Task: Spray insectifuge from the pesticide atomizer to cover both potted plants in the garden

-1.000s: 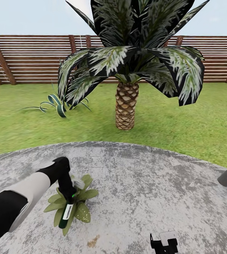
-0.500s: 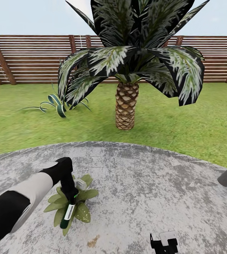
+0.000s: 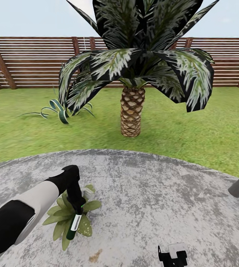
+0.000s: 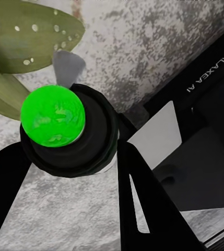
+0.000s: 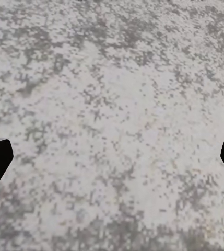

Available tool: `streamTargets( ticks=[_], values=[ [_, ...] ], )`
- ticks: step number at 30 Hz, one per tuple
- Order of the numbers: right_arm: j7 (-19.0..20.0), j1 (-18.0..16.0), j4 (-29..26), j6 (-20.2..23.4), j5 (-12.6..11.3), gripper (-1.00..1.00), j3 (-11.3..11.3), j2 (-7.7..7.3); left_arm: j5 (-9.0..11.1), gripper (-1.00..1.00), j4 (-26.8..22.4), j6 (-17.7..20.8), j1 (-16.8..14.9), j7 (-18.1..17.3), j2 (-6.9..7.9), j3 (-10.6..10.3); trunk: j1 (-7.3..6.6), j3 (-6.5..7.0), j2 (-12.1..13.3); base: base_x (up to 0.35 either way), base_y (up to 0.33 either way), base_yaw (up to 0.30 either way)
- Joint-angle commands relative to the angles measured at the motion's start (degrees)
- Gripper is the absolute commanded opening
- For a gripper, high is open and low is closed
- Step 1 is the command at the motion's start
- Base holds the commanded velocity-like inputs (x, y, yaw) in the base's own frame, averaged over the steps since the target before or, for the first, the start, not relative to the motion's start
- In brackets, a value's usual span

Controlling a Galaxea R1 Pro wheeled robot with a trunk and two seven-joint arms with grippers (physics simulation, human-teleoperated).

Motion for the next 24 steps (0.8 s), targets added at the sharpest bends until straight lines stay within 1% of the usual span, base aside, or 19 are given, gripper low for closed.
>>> streamTargets(
  ticks=[1, 5, 8, 10, 12, 14, 17, 19, 21, 24],
  values=[
    [-0.3, 0.0, 0.1, -0.1, -0.2, 1.00, 0.5, 0.01, -0.6, -1.00, -0.1, 0.6, 0.0, -0.5, 0.01, 0.1, -0.01, -0.05, 0.0, 0.003, -0.004, 0.000],
    [-0.3, 0.0, 0.1, -0.1, -0.2, 1.00, 0.5, 0.01, -0.5, -1.00, -0.2, 0.6, 0.0, -0.7, -0.15, 0.2, -0.01, -0.05, 0.0, 0.001, -0.001, 0.000],
    [-0.3, 0.0, 0.1, -0.1, -0.2, 1.00, 0.5, 0.01, -0.6, -1.00, -0.1, 0.7, 0.1, -0.7, -0.65, 0.4, -0.01, -0.05, 0.0, 0.000, 0.000, 0.000],
    [-0.3, 0.0, 0.1, -0.1, -0.2, 1.00, 0.5, 0.01, -0.5, -1.00, -0.1, 0.7, 0.2, -0.7, -0.61, 0.5, -0.01, -0.05, 0.0, 0.000, 0.000, 0.000],
    [-0.3, 0.0, 0.1, -0.1, -0.2, 1.00, 0.5, 0.01, -0.3, -1.00, -0.1, 2.0, 0.2, -0.5, -0.25, 0.5, -0.01, -0.05, 0.0, 0.000, 0.000, 0.000],
    [-0.3, 0.0, 0.1, -0.1, -0.2, 1.00, 0.5, 0.01, -0.2, -1.00, -0.1, 3.9, 0.3, -0.4, -0.47, 0.5, -0.01, -0.05, 0.0, 0.000, 0.000, 0.000],
    [-0.3, 0.0, 0.1, -0.1, -0.2, 1.00, 0.5, 0.01, -0.1, -1.00, -0.1, 4.7, 0.3, -0.4, -0.70, 0.5, -0.01, -0.05, 0.0, 0.000, 0.000, 0.000],
    [-0.3, 0.0, 0.1, -0.1, -0.2, 1.00, 0.5, 0.01, -0.1, -1.00, 0.0, 4.8, 0.3, -0.4, -0.26, 0.5, -0.01, -0.05, 0.0, 0.000, 0.000, 0.000],
    [-0.3, 0.0, 0.1, -0.1, -0.2, 1.00, 0.5, 0.01, -0.1, -1.00, 0.0, 4.8, 0.4, -0.4, 0.44, 1.1, -0.01, -0.05, 0.0, 0.000, 0.000, 0.000],
    [-0.3, 0.0, 0.1, -0.1, -0.2, 1.00, 0.5, 0.01, -0.1, -1.00, 0.0, 4.8, 0.4, -0.4, 1.04, 1.7, -0.01, -0.05, 0.0, 0.000, 0.000, 0.000]
  ],
)
